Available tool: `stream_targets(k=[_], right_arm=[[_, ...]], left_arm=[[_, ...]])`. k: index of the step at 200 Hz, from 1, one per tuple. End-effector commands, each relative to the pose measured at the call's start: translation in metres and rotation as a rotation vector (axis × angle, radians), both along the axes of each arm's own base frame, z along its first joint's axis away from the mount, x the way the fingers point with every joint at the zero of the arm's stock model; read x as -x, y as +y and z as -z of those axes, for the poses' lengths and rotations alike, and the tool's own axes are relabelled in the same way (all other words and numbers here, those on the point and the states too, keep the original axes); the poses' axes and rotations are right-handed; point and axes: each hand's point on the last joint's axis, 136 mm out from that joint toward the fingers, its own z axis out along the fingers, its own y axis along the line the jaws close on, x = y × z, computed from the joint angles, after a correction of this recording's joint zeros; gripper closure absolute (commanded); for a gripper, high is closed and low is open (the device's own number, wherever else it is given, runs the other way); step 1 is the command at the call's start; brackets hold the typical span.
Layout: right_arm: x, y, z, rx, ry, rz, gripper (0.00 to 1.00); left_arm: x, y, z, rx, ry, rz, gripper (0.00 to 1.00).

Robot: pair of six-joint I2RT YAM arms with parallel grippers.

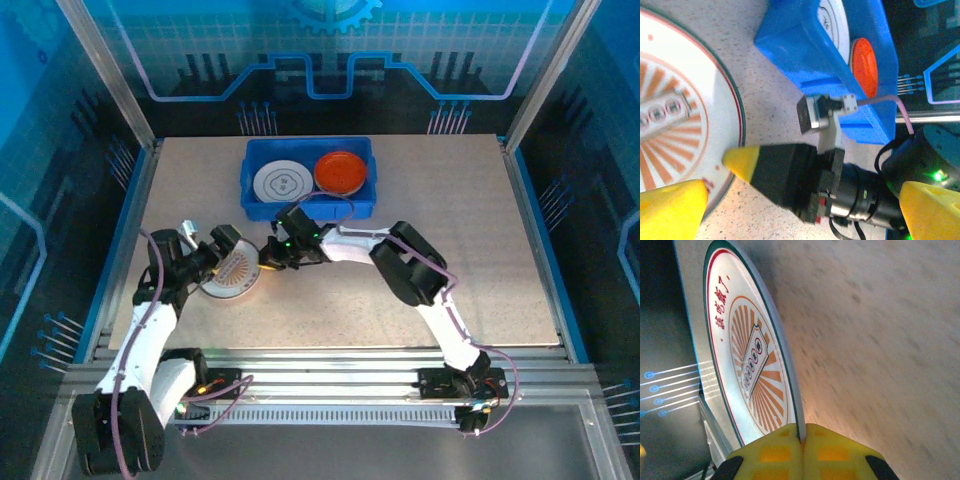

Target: Place the plates into the plastic bin on the countertop

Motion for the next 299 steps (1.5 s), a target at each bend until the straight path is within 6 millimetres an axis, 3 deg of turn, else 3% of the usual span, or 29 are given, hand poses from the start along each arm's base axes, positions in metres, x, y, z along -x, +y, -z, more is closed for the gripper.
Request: stream_targets(k=[1,41,60,68,72,110,141,173,188,201,212,234,249,265,275,283,295,299], right_arm=[[-0.001,-0.026,-0.049,-0.088,-0.075,0.006,1.00],[0.033,-0.097,-0.059,-0.051,-0.060,0.048,1.00],[0.044,-0.129,-0.068,-0.076,-0.039,0.091,1.00],[0.044,-0.138,-0.080,-0.102,-0.047,0.102,1.00],[0.050,-0.147,-0.075,-0.095,-0.029,0.109,1.00],[0.052,-0.185,-0.107,-0.164,-0.047,0.164,1.00],[0.046,-0.191,-0.131,-0.224,-0.076,0.169,1.00],[0.040,-0.185,-0.143,-0.283,-0.081,0.164,1.00],[0.038,-0.181,-0.144,-0.311,-0.070,0.156,1.00],[0.037,-0.179,-0.142,-0.312,-0.067,0.148,1.00],[0.035,-0.177,-0.143,-0.319,-0.072,0.150,1.00],[0.031,-0.175,-0.140,-0.328,-0.075,0.153,1.00],[0.026,-0.175,-0.139,-0.322,-0.092,0.155,0.76],[0.021,-0.174,-0.134,-0.308,-0.104,0.158,0.62],[0.017,-0.172,-0.133,-0.306,-0.110,0.159,0.60],[0.013,-0.170,-0.132,-0.313,-0.111,0.161,0.66],[0.007,-0.168,-0.130,-0.316,-0.107,0.169,1.00],[0.005,-0.169,-0.129,-0.312,-0.107,0.176,1.00]], left_arm=[[-0.002,-0.023,-0.027,-0.050,-0.077,0.124,0.01],[-0.002,-0.054,-0.042,-0.189,-0.112,0.221,0.01],[-0.002,-0.059,-0.042,-0.187,-0.116,0.232,0.04],[-0.002,-0.060,-0.041,-0.181,-0.118,0.233,0.06],[-0.002,-0.060,-0.041,-0.178,-0.122,0.234,0.06],[-0.004,-0.071,-0.037,-0.115,-0.135,0.260,0.09],[-0.006,-0.085,-0.027,-0.045,-0.126,0.299,0.11],[-0.008,-0.099,-0.022,0.013,-0.137,0.321,0.24],[-0.009,-0.101,-0.021,0.029,-0.139,0.322,0.43],[-0.009,-0.102,-0.022,0.036,-0.139,0.327,0.78],[-0.010,-0.102,-0.022,0.028,-0.136,0.332,1.00],[-0.009,-0.105,-0.026,0.044,-0.144,0.349,1.00],[-0.009,-0.109,-0.032,0.081,-0.169,0.361,1.00],[-0.009,-0.113,-0.038,0.122,-0.189,0.373,1.00],[-0.009,-0.115,-0.039,0.137,-0.190,0.382,1.00],[-0.008,-0.116,-0.039,0.138,-0.187,0.386,1.00],[-0.008,-0.113,-0.032,0.113,-0.158,0.379,1.00],[-0.008,-0.112,-0.031,0.100,-0.154,0.377,1.00]])
